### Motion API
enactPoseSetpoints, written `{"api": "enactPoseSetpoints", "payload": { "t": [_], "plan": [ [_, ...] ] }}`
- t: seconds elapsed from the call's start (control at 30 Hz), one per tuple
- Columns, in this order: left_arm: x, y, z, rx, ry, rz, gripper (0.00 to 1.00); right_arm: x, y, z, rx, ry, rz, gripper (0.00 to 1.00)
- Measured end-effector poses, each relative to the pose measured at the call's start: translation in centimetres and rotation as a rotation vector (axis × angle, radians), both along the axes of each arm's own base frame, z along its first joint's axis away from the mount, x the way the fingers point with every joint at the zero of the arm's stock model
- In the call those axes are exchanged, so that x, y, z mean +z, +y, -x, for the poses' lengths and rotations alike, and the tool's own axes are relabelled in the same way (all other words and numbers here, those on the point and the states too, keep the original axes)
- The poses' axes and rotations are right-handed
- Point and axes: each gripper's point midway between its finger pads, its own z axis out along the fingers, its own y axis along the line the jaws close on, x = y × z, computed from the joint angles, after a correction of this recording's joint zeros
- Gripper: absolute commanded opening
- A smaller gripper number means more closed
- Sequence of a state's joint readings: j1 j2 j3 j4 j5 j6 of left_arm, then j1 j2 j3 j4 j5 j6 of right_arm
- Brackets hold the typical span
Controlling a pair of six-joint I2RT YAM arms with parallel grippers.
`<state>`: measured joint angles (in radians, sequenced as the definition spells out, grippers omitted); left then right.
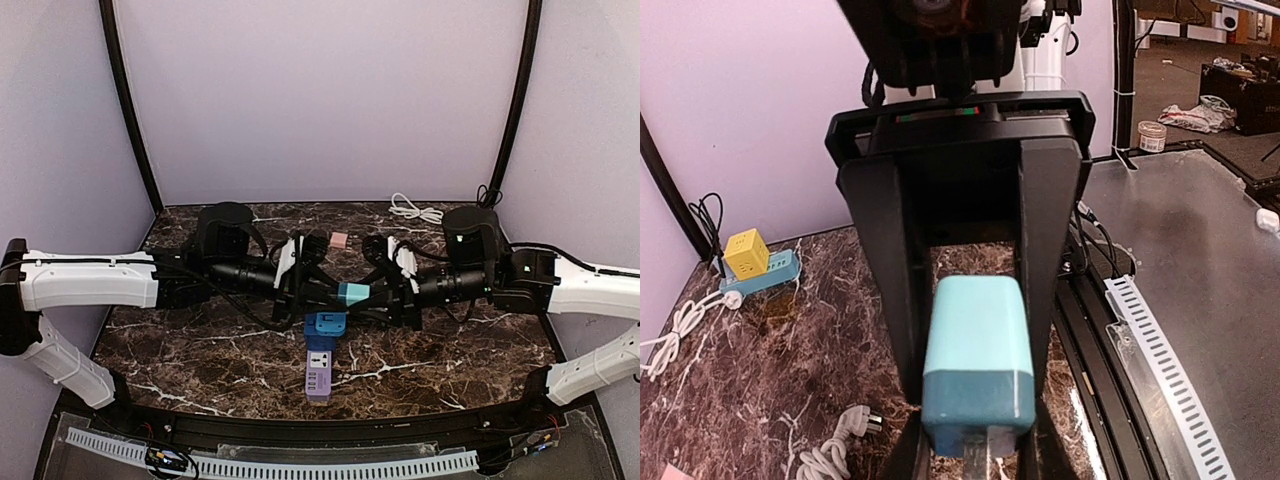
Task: Insert the plug
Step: Adjust the plug at the center of the board.
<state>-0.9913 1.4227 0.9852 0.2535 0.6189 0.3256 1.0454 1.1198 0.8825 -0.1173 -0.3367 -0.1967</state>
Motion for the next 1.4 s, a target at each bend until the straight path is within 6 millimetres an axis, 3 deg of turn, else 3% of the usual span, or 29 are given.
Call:
{"api": "enactPoseSetpoints", "payload": {
  "t": [0.07,0.23,0.3,0.33,0.4,0.43,0.5,0.57,0.6,0.7,0.8,0.9,1.0,1.23,1.4],
  "plan": [
    [-0.3,0.1,0.0,-0.001,-0.005,-0.011,0.01,-0.5,0.3,0.0,0.006,0.011,0.012,0.0],
    [-0.7,0.3,-0.3,0.01,0.023,-0.027,0.01,-0.6,0.4,-0.2,0.009,-0.01,0.016,0.0],
    [-0.6,0.3,-0.3,0.008,0.02,-0.024,0.39,-0.5,0.3,-0.2,0.006,-0.013,0.01,0.0],
    [-0.6,0.3,-0.4,0.009,0.017,-0.023,0.69,-0.5,0.3,-0.2,0.006,-0.017,0.004,0.0],
    [-0.7,0.4,-0.7,0.017,-0.006,-0.025,0.83,-0.7,-0.2,0.2,0.003,-0.012,-0.016,0.0],
    [-0.9,0.6,-1.0,0.023,-0.015,-0.029,0.85,-1.1,-0.6,0.4,0.003,-0.011,-0.022,0.0],
    [-2.0,1.4,-2.1,0.044,-0.018,-0.054,0.85,-2.4,-1.6,0.8,-0.004,-0.006,-0.038,0.0],
    [-4.2,3.2,-3.9,0.079,-0.021,-0.107,0.85,-6.2,-2.9,1.5,-0.004,0.021,-0.027,0.0],
    [-4.9,3.7,-4.3,0.087,-0.022,-0.125,0.85,-7.1,-3.1,1.6,-0.004,0.029,-0.018,0.0],
    [-7.9,5.7,-6.1,0.116,-0.019,-0.196,0.85,-13.3,-5.2,2.3,-0.012,0.088,0.038,0.0],
    [-11.1,6.3,-6.9,0.119,-0.005,-0.255,0.83,-16.9,-6.5,1.7,-0.036,0.134,0.086,0.0],
    [-14.4,6.5,-7.0,0.108,0.024,-0.304,0.81,-17.5,-6.0,0.4,-0.034,0.13,0.071,0.0],
    [-16.4,6.7,-7.0,0.089,0.052,-0.324,0.81,-18.0,-5.1,-0.4,-0.007,0.127,0.056,0.0],
    [-16.5,6.4,-7.1,0.032,0.053,-0.26,0.79,-18.2,-2.8,-2.4,0.045,0.099,0.015,0.0],
    [-17.2,5.7,-7.5,0.021,0.058,-0.234,0.71,-18.1,-1.7,-3.8,0.056,0.077,-0.004,0.0]
  ]
}}
